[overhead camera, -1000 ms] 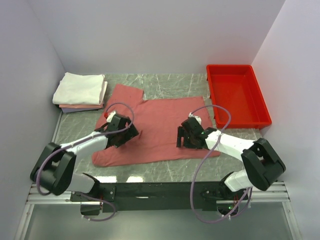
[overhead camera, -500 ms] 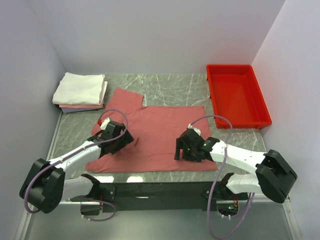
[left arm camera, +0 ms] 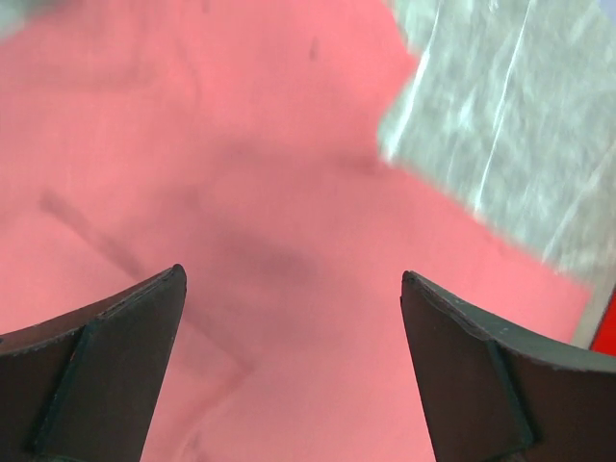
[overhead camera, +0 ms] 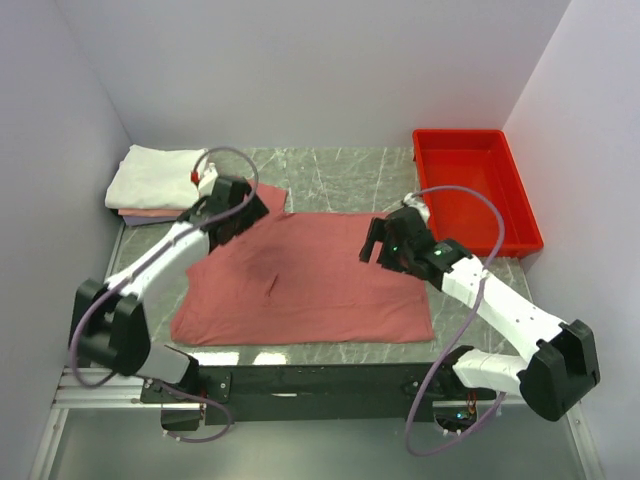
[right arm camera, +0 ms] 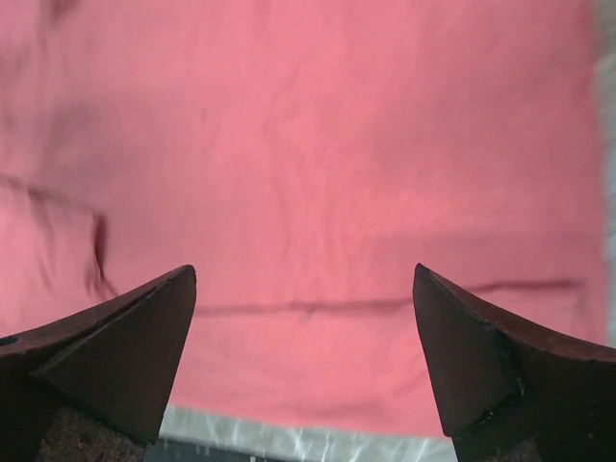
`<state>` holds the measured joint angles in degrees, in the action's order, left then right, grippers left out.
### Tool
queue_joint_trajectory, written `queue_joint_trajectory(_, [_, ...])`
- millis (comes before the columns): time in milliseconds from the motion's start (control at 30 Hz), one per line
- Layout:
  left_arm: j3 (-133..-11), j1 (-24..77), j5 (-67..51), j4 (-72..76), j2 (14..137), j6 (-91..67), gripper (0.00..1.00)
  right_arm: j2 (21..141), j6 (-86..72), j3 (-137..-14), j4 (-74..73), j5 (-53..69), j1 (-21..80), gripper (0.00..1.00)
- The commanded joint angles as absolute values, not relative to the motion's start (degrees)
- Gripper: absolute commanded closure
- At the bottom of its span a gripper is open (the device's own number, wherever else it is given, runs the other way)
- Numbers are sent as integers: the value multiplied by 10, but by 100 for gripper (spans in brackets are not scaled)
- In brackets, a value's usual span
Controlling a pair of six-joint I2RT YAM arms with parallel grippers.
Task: Fold and stack the t-shirts
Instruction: Fold the tshirt
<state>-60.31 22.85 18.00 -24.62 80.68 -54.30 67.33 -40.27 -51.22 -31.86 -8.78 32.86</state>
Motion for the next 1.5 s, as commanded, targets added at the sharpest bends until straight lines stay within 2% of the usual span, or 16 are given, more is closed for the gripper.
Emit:
queue_joint_trajectory(0, [-711, 192, 193, -243, 894, -498, 1, 644, -366, -532, -294, -86, 288, 0])
queue_joint_trajectory(167, [-872, 144, 185, -265, 1075, -461, 1, 621, -338, -529, -283, -86, 272, 0])
queue_joint_trajectory(300, [-1085, 108, 201, -340, 1215, -449, 1, 610, -330, -514, -280, -105, 260, 0])
queue_joint_trajectory(367, [-1153, 96, 202, -370, 1290, -436, 1, 609, -326, -510, -279, -103, 256, 0])
queue_joint_trajectory(400, [-1213, 91, 201, -391, 1312, -430, 0, 609, -325, -507, -279, -103, 250, 0])
queue_joint_trajectory(500, [-1295, 82, 182, -414, 1381, -418, 1, 610, -320, -505, -277, -100, 243, 0])
queue_joint_trajectory(600, [-1291, 72, 167, -390, 1399, -408, 2, 613, -318, -504, -285, -97, 242, 0])
queue_joint_trajectory(633, [-1281, 70, 164, -355, 1399, -393, 10, 612, -318, -503, -287, -95, 241, 0])
queue_joint_trajectory(700, [-1263, 70, 169, -325, 1404, -380, 14, 610, -320, -495, -286, -89, 241, 0])
queue_joint_trajectory(867, [-1328, 72, 160, -354, 1455, -368, 23, 602, -330, -476, -276, -76, 240, 0])
queue_joint_trajectory(1100, [-1322, 75, 194, -333, 1465, -362, 31, 597, -334, -463, -278, -72, 240, 0])
queue_joint_trajectory(1300, [-1303, 88, 200, -348, 1465, -345, 46, 597, -335, -456, -266, -76, 240, 0])
queue_joint_trajectory(1467, [-1314, 108, 242, -381, 1470, -319, 54, 609, -335, -457, -259, -71, 240, 0])
